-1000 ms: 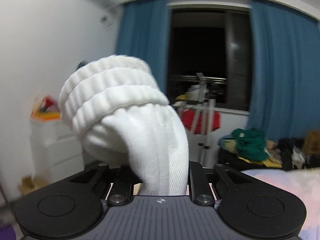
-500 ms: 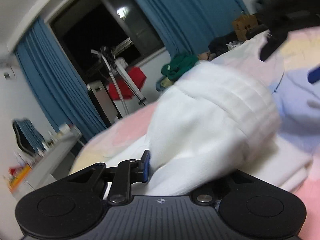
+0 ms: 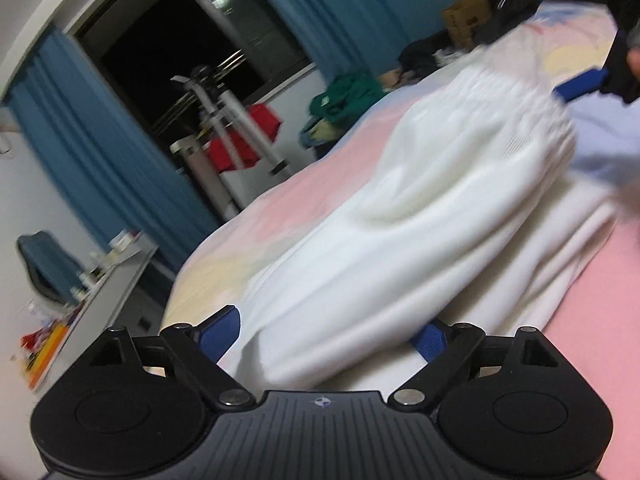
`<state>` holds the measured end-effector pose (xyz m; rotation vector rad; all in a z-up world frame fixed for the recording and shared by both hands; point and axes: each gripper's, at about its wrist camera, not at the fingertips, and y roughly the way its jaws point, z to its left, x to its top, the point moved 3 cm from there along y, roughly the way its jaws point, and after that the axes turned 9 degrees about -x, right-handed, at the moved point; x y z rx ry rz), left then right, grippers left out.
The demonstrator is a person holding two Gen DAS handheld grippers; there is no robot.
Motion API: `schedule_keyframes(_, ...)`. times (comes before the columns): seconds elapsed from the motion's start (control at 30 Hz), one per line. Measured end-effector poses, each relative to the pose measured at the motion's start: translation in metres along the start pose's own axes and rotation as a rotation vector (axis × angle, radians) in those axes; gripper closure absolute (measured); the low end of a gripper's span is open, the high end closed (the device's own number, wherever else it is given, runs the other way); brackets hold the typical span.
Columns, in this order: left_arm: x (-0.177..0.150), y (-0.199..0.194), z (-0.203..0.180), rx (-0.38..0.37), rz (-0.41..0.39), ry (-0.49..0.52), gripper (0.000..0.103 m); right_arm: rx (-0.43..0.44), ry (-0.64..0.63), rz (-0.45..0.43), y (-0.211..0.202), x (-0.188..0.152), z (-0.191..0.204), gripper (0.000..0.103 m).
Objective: Fold clothes
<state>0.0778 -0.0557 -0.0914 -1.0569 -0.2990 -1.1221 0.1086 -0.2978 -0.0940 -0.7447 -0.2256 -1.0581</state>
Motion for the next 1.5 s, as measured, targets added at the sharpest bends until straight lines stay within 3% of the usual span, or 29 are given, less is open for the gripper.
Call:
schedule_keyframes(0.07,-0.018,-0.005,0.019,0.022,0.039,-0.089,0.012,0.000,-0.005,0.032,0.002,-0.005,0.004,0.018)
schedule_keyframes(0.23,-0.041,0.001,0.076,0.002,0.119,-0.485,0.014,-0.074,-0.049,0.127,0.007,-0.020,0.011,0.018)
schedule_keyframes(0.4,-0.056,-0.003,0.109,-0.051,0.117,-0.653,0.014,0.029,0.039,0.317,0.014,-0.035,0.004,0.018)
schedule_keyframes(0.5,-0.053,-0.008,0.102,-0.056,0.110,-0.659,0.014,0.060,0.037,0.357,0.021,-0.042,0.011,0.018)
schedule_keyframes(0.67,-0.050,-0.002,0.089,-0.061,0.101,-0.683,0.014,0.030,-0.010,0.266,0.030,-0.045,0.017,0.018)
schedule_keyframes(0.93,-0.050,0.009,0.087,-0.070,0.103,-0.711,0.014,-0.014,-0.094,0.126,0.038,-0.047,0.029,0.052)
schedule_keyframes(1.23,-0.046,-0.007,0.081,-0.097,0.028,-0.686,0.014,0.009,-0.210,-0.055,0.004,-0.018,0.040,0.057)
schedule_keyframes(1.3,-0.046,-0.008,0.078,-0.097,0.031,-0.668,0.013,-0.034,-0.233,-0.065,0.004,-0.013,0.033,0.057)
schedule_keyframes(1.5,-0.049,-0.002,0.080,-0.118,0.058,-0.704,0.012,-0.147,-0.176,0.071,0.025,-0.021,-0.003,0.056)
